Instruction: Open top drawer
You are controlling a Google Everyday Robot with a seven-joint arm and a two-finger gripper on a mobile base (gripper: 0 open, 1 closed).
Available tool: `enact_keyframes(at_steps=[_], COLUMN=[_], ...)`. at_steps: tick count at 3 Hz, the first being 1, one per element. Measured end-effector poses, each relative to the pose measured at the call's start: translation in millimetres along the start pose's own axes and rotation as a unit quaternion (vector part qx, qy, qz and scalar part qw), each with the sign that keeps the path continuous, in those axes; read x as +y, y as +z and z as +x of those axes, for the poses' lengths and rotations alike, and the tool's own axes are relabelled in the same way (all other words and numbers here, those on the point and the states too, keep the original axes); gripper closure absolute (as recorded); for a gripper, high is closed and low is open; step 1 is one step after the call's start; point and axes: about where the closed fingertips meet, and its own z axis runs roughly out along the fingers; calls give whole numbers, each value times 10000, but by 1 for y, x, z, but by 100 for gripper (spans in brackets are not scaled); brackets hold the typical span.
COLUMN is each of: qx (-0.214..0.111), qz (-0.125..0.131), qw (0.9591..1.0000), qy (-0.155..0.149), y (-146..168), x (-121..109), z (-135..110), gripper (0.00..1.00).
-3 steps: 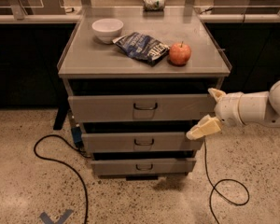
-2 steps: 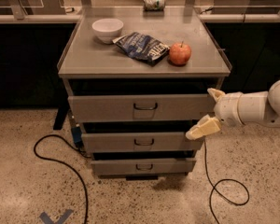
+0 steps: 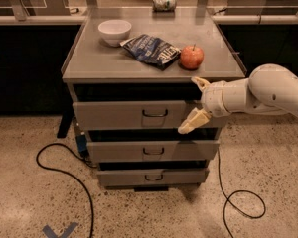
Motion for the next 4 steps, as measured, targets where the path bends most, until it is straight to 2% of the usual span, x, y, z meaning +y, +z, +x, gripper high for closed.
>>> enact_keyframes(at_steps=[1,2,3,4], qx=[0,51,-53,-52], qz=[0,-117,-259,-260], qw=[10000,9999,9996,9996], qy=[0,-83,-125,-125], y=[0,6,18,18], x=[0,5,8,8], z=[0,-1,-7,-7], gripper=[0,0,0,0])
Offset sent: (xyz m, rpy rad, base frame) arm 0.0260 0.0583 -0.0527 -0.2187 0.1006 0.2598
